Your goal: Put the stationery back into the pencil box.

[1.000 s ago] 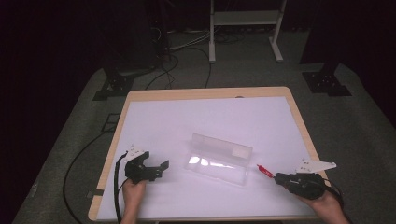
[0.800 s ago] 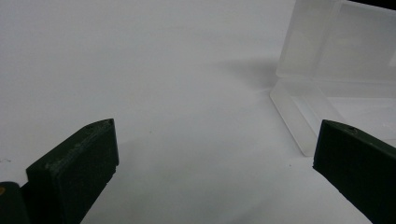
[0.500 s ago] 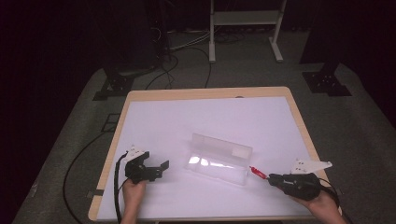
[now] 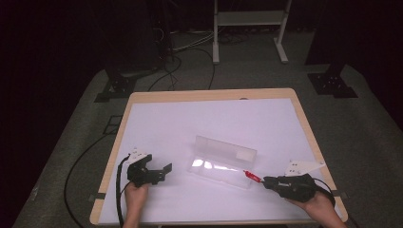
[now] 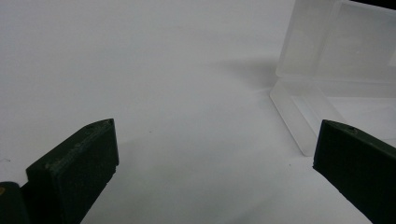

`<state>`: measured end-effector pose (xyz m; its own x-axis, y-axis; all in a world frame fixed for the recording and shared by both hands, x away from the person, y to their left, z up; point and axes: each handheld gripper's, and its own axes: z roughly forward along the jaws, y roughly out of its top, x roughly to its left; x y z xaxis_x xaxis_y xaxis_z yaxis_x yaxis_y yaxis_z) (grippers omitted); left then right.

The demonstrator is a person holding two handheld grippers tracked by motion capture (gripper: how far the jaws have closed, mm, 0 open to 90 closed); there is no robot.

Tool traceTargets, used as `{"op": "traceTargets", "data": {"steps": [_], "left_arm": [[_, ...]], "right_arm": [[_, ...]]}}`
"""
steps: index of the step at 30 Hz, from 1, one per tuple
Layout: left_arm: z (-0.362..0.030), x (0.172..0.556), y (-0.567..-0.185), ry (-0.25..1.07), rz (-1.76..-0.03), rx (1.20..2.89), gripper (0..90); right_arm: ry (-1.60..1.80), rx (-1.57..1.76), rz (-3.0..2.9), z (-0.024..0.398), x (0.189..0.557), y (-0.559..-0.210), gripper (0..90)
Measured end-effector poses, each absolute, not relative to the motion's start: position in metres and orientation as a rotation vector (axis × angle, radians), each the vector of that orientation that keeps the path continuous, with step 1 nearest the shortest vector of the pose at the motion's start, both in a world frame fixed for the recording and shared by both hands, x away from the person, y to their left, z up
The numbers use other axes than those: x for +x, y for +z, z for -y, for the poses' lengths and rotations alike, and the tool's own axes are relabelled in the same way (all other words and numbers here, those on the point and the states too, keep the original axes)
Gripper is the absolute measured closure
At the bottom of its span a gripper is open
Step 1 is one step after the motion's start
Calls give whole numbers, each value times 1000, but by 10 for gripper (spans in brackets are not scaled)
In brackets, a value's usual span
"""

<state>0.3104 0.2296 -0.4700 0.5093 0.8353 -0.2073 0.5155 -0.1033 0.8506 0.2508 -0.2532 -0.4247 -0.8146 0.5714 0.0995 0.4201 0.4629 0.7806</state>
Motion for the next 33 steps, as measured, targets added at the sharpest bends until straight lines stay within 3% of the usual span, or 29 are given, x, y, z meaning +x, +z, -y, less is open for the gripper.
{"op": "traceTargets", "data": {"steps": [33], "left_arm": [[-230, 310, -470, 404, -1138, 1761, 0]], "right_arm": [[1295, 759, -2584, 214, 273, -418, 788]]}}
